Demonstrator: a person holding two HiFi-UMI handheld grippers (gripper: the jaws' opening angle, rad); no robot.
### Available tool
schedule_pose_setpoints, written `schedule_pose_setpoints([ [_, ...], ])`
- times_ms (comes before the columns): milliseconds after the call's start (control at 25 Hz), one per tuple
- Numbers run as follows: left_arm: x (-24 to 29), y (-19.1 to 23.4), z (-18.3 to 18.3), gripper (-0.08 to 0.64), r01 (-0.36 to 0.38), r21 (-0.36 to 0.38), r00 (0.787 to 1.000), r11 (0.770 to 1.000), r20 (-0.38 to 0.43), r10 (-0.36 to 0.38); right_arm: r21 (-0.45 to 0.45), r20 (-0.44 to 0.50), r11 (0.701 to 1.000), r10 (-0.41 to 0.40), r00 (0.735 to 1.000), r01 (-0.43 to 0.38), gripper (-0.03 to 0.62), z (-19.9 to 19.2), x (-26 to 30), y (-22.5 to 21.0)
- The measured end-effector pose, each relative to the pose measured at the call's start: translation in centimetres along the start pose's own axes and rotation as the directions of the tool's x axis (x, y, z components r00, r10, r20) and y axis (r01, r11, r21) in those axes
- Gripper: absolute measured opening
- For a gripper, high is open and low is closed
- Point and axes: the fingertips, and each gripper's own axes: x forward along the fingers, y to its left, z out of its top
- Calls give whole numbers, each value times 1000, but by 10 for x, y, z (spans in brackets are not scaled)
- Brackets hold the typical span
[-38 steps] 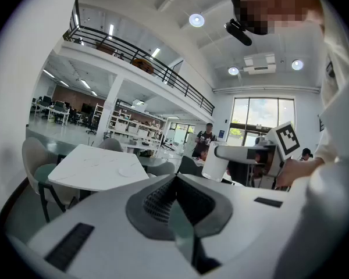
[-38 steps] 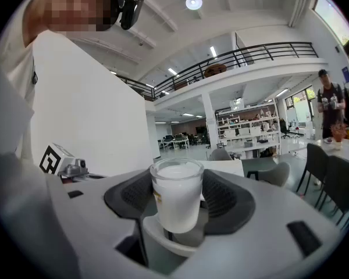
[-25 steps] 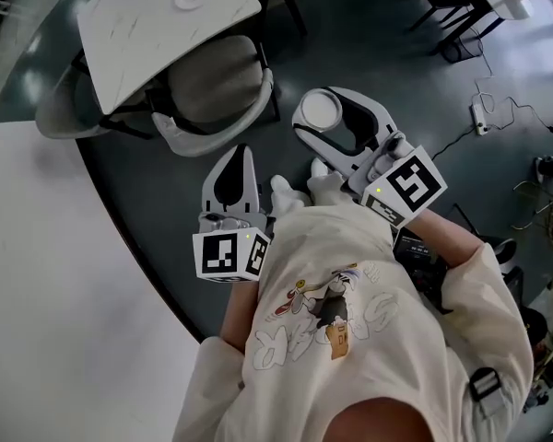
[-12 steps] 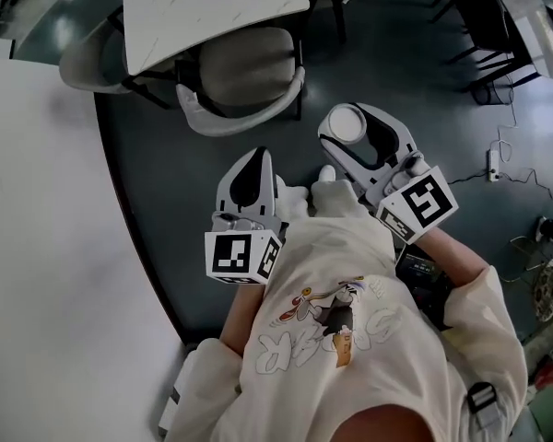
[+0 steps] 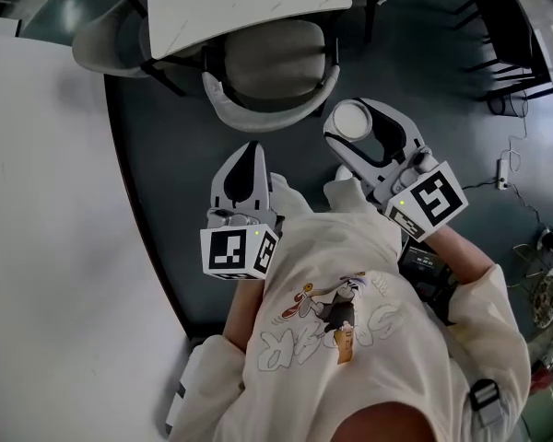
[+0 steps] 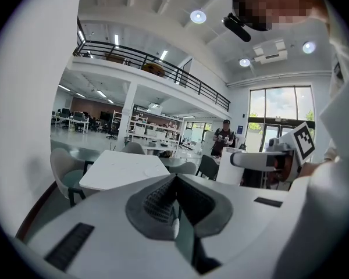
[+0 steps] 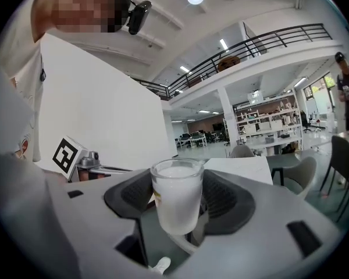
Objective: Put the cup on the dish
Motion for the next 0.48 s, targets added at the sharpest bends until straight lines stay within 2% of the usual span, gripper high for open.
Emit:
schedule_pose_setpoints([
  [320,18,132,35,2,42,27,999,999,-11,-42,-33,34,999,-19,999,20,265,22,111,32],
  [480,17,182,48,3,64,29,998,997,-17,-64,-38,33,998,-51,998,52,265,32,156,46],
])
